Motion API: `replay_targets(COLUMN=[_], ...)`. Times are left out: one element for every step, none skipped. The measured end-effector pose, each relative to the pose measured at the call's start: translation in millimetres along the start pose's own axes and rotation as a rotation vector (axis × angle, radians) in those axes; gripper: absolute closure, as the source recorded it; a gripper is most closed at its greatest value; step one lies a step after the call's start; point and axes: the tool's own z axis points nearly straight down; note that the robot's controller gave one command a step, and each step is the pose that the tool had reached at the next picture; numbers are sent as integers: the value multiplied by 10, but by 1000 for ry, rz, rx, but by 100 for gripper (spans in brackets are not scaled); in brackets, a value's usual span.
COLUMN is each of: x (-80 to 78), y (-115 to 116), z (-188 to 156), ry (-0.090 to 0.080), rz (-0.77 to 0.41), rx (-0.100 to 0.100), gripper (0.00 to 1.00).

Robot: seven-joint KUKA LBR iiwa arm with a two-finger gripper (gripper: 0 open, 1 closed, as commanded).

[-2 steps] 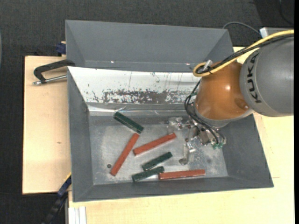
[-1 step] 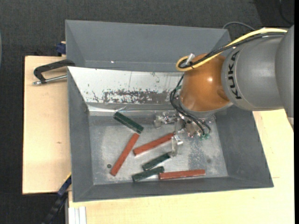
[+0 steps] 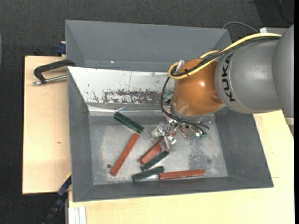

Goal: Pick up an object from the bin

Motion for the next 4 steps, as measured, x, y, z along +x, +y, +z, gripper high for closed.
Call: replay_targets(x=[0,24,24,60], y=[0,27,27,237], z=[0,-962,-962,-1359], ry=[0,-3,-3,5], rz=[0,25,26,34], rx=[0,1,1,-3], gripper=[100,100,100,100])
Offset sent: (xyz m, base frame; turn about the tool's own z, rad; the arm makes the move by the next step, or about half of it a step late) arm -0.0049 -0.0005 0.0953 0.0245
